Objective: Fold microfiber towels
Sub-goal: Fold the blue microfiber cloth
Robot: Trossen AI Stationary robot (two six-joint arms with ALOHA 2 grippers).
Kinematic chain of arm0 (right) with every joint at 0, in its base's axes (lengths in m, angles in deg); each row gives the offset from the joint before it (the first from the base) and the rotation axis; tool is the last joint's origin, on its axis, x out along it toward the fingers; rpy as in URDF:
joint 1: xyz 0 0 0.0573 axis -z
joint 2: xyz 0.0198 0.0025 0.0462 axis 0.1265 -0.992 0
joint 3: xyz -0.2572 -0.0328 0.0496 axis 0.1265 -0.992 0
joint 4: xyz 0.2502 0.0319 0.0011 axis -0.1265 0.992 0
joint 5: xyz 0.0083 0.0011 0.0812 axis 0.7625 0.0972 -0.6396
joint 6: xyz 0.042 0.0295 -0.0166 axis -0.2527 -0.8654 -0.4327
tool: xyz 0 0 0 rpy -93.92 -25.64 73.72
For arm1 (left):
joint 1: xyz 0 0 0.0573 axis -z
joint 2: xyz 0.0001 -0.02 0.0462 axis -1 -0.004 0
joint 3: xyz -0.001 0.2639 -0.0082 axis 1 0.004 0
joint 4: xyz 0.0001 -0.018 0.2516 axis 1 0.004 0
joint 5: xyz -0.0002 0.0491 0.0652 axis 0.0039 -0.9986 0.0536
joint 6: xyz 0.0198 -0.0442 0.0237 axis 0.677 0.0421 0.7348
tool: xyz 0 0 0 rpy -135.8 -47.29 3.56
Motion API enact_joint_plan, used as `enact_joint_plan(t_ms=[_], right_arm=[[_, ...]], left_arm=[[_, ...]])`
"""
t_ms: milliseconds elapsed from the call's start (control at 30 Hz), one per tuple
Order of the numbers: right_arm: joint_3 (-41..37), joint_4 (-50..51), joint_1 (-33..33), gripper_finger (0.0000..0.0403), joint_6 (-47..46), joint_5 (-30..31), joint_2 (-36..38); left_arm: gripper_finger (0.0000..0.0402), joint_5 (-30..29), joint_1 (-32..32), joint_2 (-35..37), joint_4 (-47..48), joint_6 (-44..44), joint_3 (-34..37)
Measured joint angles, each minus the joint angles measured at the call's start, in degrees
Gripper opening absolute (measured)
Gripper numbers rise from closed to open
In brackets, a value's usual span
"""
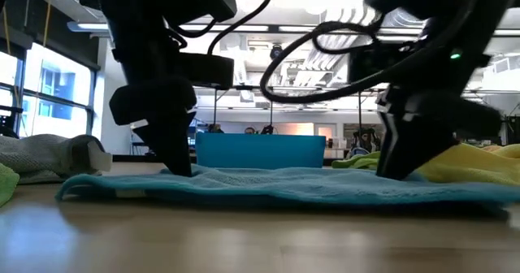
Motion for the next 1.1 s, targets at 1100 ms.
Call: enact_joint_plan(t_ms=[1100], right_arm=[[-0.48,7.39,10.23,0.0112,9.15,-2.85,13.03]], left_arm=[[0.0103,-0.34,3.27,2.94,3.36,-12.02,-3.1]])
